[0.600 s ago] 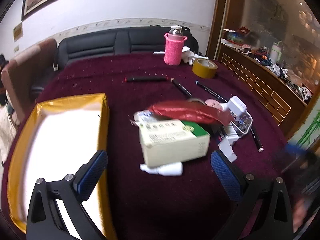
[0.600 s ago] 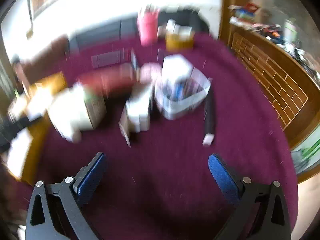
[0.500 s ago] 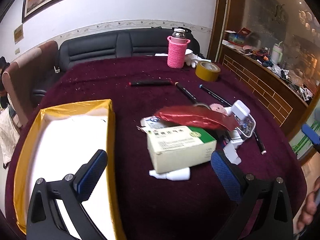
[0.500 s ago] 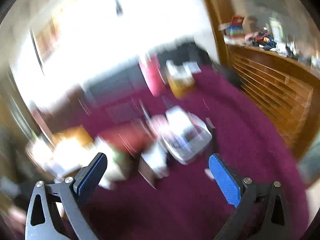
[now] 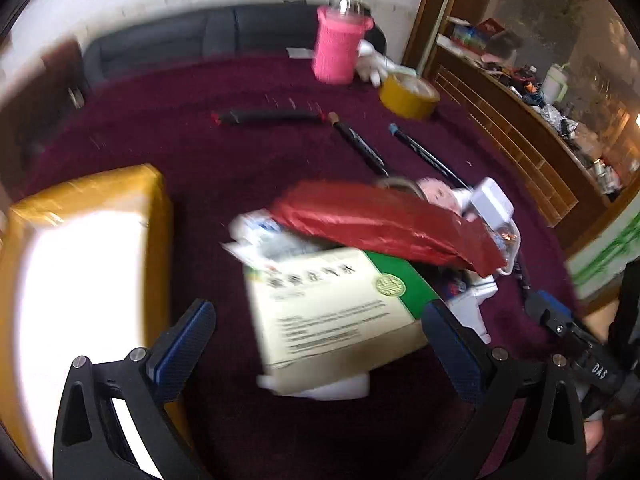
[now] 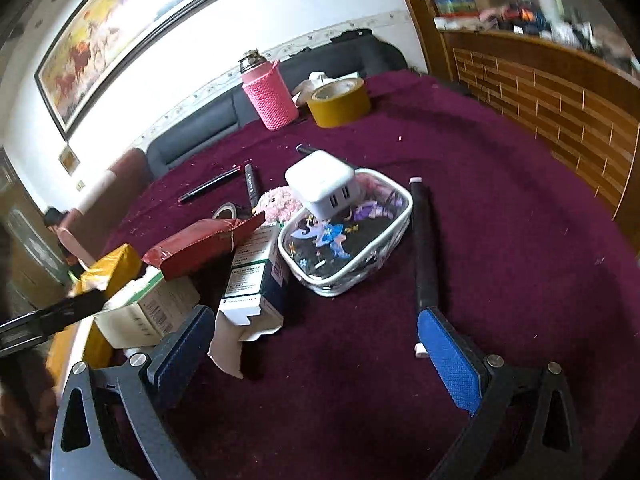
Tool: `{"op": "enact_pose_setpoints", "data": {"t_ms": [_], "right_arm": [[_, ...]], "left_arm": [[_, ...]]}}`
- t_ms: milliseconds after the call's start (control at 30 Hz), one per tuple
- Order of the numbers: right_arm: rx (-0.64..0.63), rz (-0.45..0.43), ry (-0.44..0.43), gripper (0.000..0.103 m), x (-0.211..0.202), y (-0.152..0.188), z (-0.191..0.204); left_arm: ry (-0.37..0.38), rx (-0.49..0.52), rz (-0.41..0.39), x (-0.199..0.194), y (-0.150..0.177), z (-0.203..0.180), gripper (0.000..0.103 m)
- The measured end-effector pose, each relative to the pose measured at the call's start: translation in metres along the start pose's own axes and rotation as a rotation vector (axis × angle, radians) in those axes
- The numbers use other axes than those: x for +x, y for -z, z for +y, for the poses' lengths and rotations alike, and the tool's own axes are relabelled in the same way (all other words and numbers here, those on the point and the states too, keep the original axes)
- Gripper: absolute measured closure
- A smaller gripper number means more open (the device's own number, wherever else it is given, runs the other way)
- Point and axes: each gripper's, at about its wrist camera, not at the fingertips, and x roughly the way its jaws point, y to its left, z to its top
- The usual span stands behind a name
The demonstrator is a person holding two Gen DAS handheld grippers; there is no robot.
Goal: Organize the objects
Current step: 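Grasp the white eye-drop bottle with the left gripper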
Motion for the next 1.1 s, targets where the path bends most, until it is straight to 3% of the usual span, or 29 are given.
{"op": "enact_pose_setpoints", "data": {"t_ms": [67, 100, 167, 200, 267, 333, 400, 500, 600, 700, 800, 867, 967, 1100], "right_arm": [[0.013, -0.025, -0.018, 0.000, -0.006, -0.003, -0.006], [0.013, -0.029, -0.014, 0.000, -0.005, -0.002, -0.004], [0.030, -0.022, -0.034, 0.000, -0.005, -0.002, -0.009], [0.038, -0.020, -0.043, 0.000, -0.004, -0.001, -0.010], [0.048, -0.022, -0.047, 0.000, -0.005, -0.002, -0.014], [0.061, -0.022, -0.052, 0.000, -0.004, -0.002, -0.017], [0.071, -0.016, -0.056, 0.000, -0.003, -0.002, -0.019], [0.074, -0.013, -0.050, 0.000, -0.001, 0.000, -0.017], [0.066, -0.017, -0.041, 0.000, -0.002, 0.002, -0.014], [0.065, -0.011, -0.035, 0.000, 0.000, 0.004, -0.012], [0.067, -0.010, -0.031, 0.000, 0.001, 0.004, -0.012], [0.067, -0.009, -0.028, 0.000, 0.001, 0.004, -0.012], [0.072, -0.009, -0.023, 0.000, 0.001, 0.005, -0.012], [0.068, -0.007, -0.018, 0.000, 0.003, 0.005, -0.011]], "left_arm": [[0.177, -0.024, 0.026, 0.001, 0.003, -0.007, 0.002], [0.332, -0.010, 0.037, -0.006, 0.008, -0.017, 0.002], [0.521, 0.046, 0.047, -0.023, 0.017, -0.034, 0.002], [0.538, 0.080, 0.034, -0.031, 0.021, -0.040, 0.002], [0.454, 0.153, -0.009, -0.047, 0.027, -0.047, 0.001], [0.174, 0.227, -0.044, -0.049, 0.032, -0.048, 0.001], [-0.008, 0.262, -0.035, -0.042, 0.039, -0.045, 0.001], [-0.132, 0.194, 0.032, -0.027, 0.050, -0.030, 0.001], [-0.151, 0.054, 0.034, -0.028, 0.060, -0.012, 0.004], [-0.122, -0.005, 0.042, -0.014, 0.068, -0.006, 0.022], [-0.124, 0.053, 0.069, 0.003, 0.071, -0.013, 0.029], [-0.121, 0.130, 0.033, 0.004, 0.071, -0.018, 0.029], [-0.192, 0.216, -0.011, 0.005, 0.068, -0.025, 0.029], [-0.200, 0.234, 0.018, 0.015, 0.065, -0.022, 0.029]]}}
